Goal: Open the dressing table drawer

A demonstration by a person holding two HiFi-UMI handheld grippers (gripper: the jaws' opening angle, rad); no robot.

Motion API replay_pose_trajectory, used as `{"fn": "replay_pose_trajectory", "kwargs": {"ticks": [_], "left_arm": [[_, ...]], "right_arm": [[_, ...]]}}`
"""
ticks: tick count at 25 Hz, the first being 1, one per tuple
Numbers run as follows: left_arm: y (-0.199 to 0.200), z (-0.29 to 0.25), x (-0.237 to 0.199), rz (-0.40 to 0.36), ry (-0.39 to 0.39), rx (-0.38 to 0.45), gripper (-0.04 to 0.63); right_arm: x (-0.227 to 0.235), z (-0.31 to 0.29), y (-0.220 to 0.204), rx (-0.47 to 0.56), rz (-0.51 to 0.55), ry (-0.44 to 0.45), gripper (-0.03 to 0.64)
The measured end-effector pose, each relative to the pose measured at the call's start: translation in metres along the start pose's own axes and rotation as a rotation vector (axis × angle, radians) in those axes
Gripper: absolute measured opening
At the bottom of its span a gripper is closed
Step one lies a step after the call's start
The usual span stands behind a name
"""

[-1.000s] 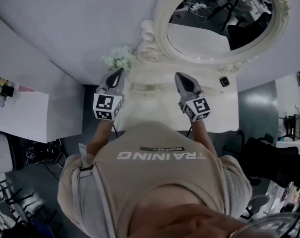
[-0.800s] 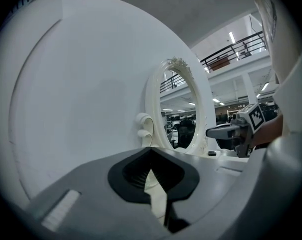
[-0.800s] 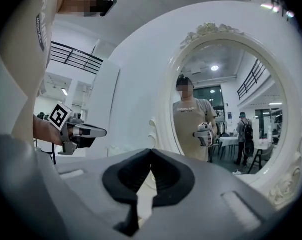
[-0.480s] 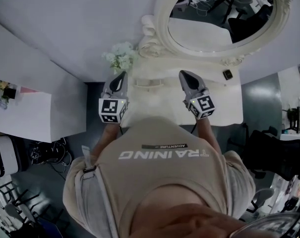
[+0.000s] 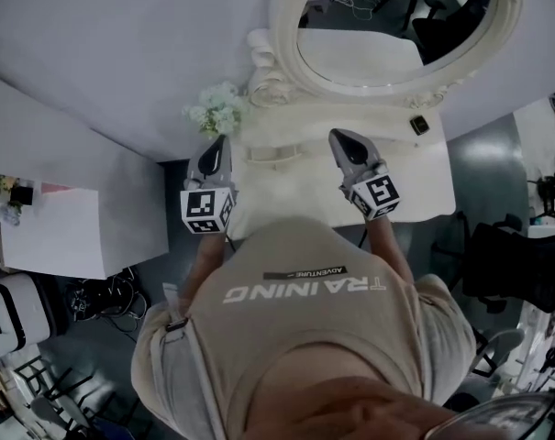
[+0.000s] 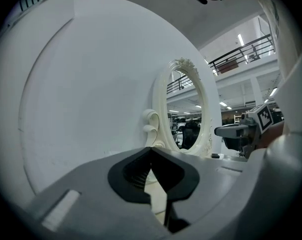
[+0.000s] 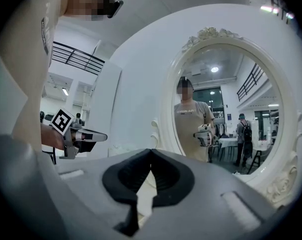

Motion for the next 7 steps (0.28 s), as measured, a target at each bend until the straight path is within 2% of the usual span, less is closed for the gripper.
{"fn": "replay_pose_trajectory", "kwargs": {"ticks": [7], "left_arm": [[0.001,-0.007,0.013,0.0,-0.004,0.006,0.008]], "right_arm": [[0.016,0.016,-0.007,-0.022,0.004,-0.014,0.003]]}}
Point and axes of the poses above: the fingertips, and each gripper's own axes: z backward along the fingers, x to its right, y out of its top, the point moved 2 cm from there along z, backward along the fingers, and after that the axes turned 8 degrees about -x, right-handed, at the moved point
